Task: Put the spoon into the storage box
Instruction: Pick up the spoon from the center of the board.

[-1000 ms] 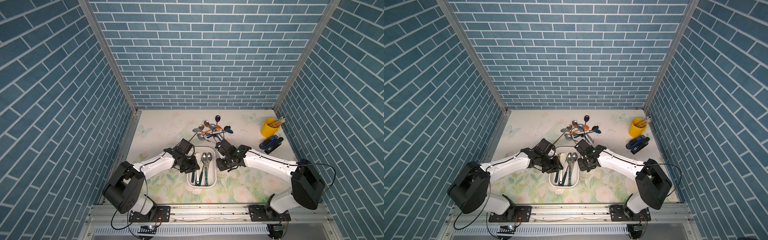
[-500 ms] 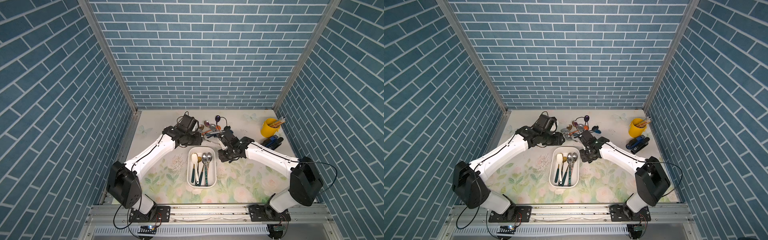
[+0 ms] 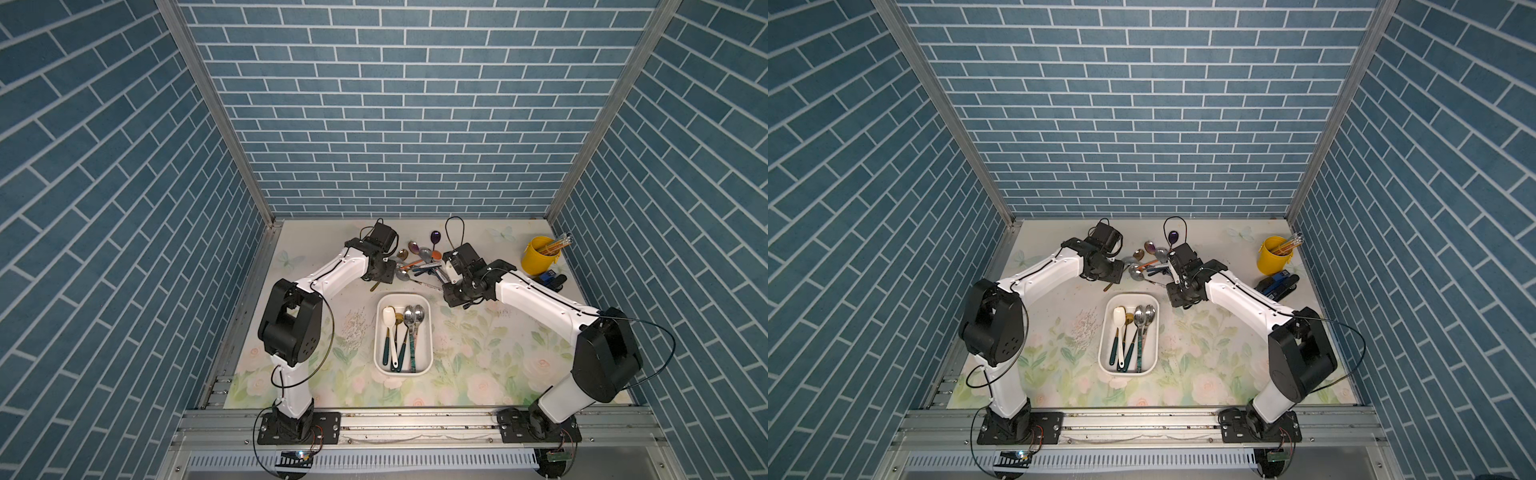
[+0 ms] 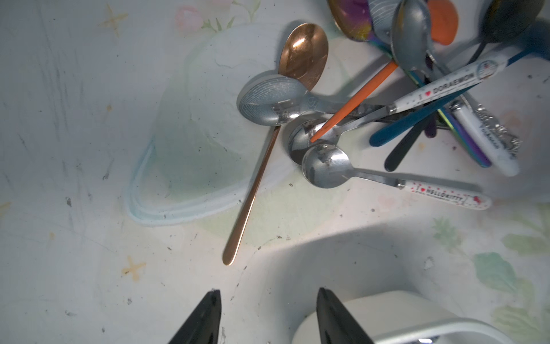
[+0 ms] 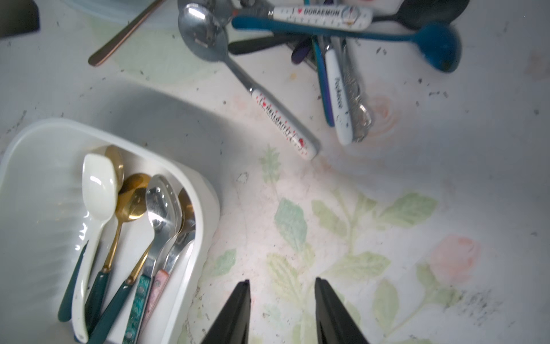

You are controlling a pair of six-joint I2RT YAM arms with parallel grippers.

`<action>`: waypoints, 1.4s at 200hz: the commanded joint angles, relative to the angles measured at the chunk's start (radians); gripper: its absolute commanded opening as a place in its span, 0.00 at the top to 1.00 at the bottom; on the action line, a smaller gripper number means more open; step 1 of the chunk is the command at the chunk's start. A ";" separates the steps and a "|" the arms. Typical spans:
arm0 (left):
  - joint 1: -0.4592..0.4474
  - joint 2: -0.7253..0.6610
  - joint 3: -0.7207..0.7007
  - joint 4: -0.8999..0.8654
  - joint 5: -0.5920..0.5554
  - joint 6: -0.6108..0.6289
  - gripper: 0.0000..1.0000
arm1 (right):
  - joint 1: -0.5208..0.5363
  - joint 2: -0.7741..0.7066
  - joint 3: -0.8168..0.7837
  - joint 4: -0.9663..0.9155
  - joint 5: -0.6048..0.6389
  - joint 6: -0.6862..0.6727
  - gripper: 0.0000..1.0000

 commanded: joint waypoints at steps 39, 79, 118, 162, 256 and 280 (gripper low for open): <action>0.033 0.075 0.047 0.025 -0.039 0.086 0.42 | -0.047 0.244 0.235 0.030 -0.043 -0.213 0.60; 0.049 0.048 0.011 0.042 -0.031 0.063 0.42 | -0.048 0.365 0.334 0.032 -0.087 -0.290 0.61; 0.083 -0.009 -0.060 0.053 0.010 0.039 0.42 | -0.045 0.433 0.362 0.055 -0.121 -0.343 0.60; 0.083 -0.094 -0.151 0.060 0.036 0.032 0.41 | -0.038 0.486 0.349 0.079 -0.137 -0.386 0.60; 0.083 -0.201 -0.265 0.084 0.225 0.000 0.41 | -0.008 0.548 0.301 0.116 -0.067 -0.415 0.63; 0.083 -0.219 -0.296 0.080 0.243 0.003 0.41 | 0.020 0.551 0.280 0.117 -0.044 -0.452 0.67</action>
